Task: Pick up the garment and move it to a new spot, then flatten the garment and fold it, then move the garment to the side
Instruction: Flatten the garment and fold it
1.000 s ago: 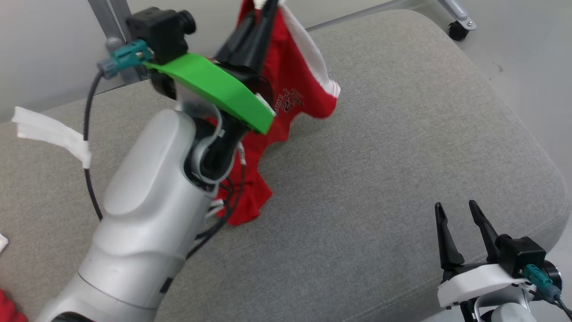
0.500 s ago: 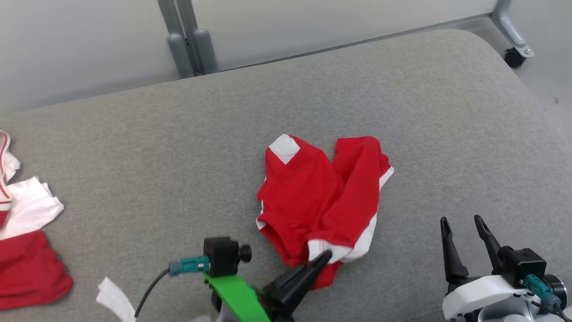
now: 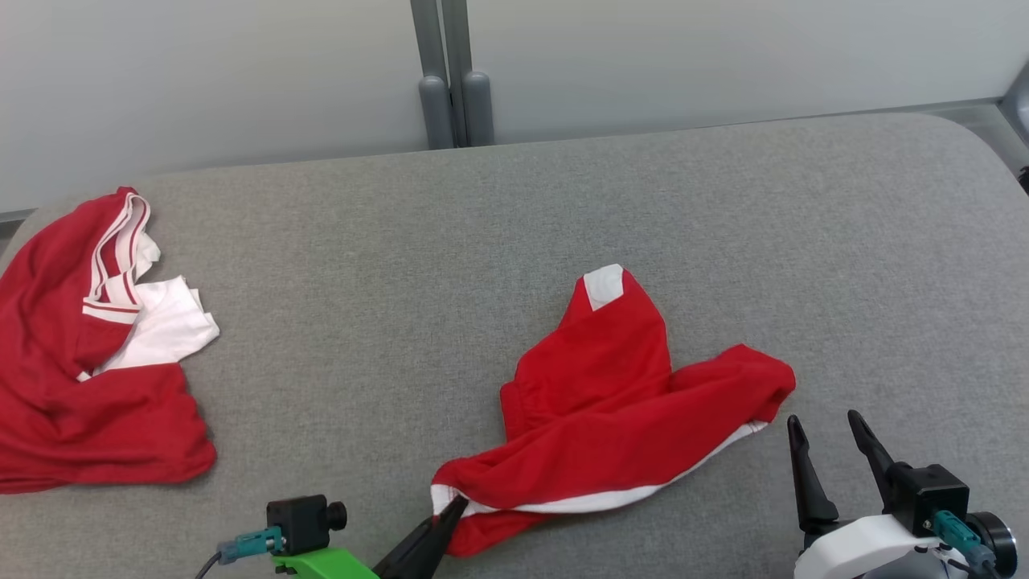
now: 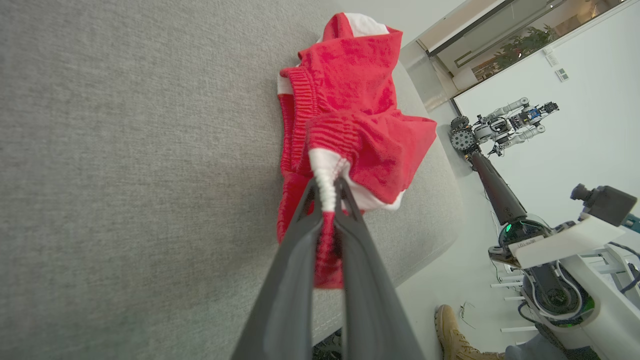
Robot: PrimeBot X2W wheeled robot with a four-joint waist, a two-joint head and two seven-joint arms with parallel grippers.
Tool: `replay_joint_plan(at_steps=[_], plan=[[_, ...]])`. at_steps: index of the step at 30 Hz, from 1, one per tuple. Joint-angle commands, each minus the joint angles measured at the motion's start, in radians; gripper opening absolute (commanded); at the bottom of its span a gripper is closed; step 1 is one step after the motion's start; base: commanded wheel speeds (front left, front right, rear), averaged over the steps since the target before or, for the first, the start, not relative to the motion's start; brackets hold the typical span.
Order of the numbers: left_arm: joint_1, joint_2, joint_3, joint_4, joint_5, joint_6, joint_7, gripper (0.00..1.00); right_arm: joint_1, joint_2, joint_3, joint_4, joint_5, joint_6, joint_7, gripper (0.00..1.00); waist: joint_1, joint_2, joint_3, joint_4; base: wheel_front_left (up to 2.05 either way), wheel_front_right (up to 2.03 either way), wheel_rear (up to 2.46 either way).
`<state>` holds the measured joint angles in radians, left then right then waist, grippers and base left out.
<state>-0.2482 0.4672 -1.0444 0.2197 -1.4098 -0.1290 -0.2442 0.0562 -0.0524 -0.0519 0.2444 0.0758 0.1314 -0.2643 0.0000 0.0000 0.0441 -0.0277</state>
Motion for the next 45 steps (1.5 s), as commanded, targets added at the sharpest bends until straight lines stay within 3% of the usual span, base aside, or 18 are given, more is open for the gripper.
replay_joint_plan(at_steps=[1, 5, 6, 7, 8, 12, 18, 23, 30, 33, 37, 45], plan=[[0.012, 0.015, 0.000, 0.020, 0.005, -0.002, -0.010, 0.00, 0.009, -0.003, 0.006, 0.004, 0.001, -0.002, 0.000, 1.00, 0.0000, 0.0000, -0.017, 0.020, 0.00, 0.00, 0.00], [0.024, 0.007, 0.006, 0.067, 0.016, -0.002, -0.019, 0.00, 0.013, -0.002, 0.018, 0.009, 0.006, -0.001, 0.000, 1.00, 0.0000, 0.0000, -0.021, 0.024, 0.00, 0.00, 0.00], [0.027, 0.005, 0.013, 0.073, 0.014, -0.002, -0.021, 0.27, 0.014, -0.002, 0.020, 0.010, 0.007, -0.002, 0.000, 1.00, 0.0000, 0.0000, -0.022, 0.025, 0.00, 0.00, 0.00], [0.031, 0.003, 0.030, 0.079, 0.020, -0.002, -0.023, 0.97, 0.016, -0.002, 0.021, 0.011, 0.008, -0.001, 0.000, 1.00, 0.0000, 0.0000, -0.023, 0.025, 0.00, 0.00, 0.00], [0.037, 0.000, 0.050, 0.084, 0.026, -0.002, -0.022, 1.00, 0.018, -0.002, 0.021, 0.012, 0.010, -0.001, 0.000, 1.00, 0.0000, 0.0000, -0.023, 0.026, 0.00, 0.00, 0.00], [0.089, -0.021, 0.182, 0.104, 0.115, -0.002, -0.021, 1.00, 0.025, -0.001, 0.013, 0.010, 0.013, -0.001, 0.000, 1.00, 0.0000, 0.0000, -0.026, 0.025, 0.00, 0.00, 0.00], [0.207, -0.073, 0.417, 0.117, 0.332, -0.002, -0.020, 1.00, 0.037, 0.000, 0.003, 0.007, 0.013, -0.001, 0.000, 1.00, 0.0000, 0.0000, -0.032, 0.023, 0.00, 0.00, 0.00], [0.303, -0.160, 0.658, 0.058, 0.573, 0.011, -0.020, 1.00, 0.039, 0.001, -0.003, 0.002, 0.019, -0.001, 0.000, 1.00, 0.0000, 0.0000, -0.031, 0.028, 0.00, 0.00, 0.00], [0.349, -0.249, 0.812, -0.072, 0.924, 0.017, -0.020, 1.00, 0.026, 0.001, -0.002, -0.010, 0.027, -0.001, 0.000, 1.00, 0.0000, 0.0000, -0.032, 0.018, 0.00, 0.00, 0.00], [0.341, -0.291, 0.790, -0.120, 1.062, 0.009, -0.020, 1.00, 0.023, 0.001, -0.005, -0.019, 0.025, -0.001, 0.000, 1.00, 0.0000, 0.0000, -0.029, 0.006, 0.00, 0.00, 0.00], [0.286, -0.322, 0.669, -0.094, 1.148, -0.001, -0.020, 1.00, 0.015, 0.001, 0.004, -0.025, 0.023, -0.001, 0.000, 1.00, 0.0000, 0.0000, -0.017, -0.018, 0.00, 0.00, 0.00], [0.032, -0.324, 0.336, 0.057, 1.097, -0.002, 0.004, 1.00, -0.029, 0.001, 0.019, -0.040, 0.022, -0.002, 0.000, 1.00, 0.0000, 0.0000, 0.052, -0.085, 0.00, 0.00, 0.00]])
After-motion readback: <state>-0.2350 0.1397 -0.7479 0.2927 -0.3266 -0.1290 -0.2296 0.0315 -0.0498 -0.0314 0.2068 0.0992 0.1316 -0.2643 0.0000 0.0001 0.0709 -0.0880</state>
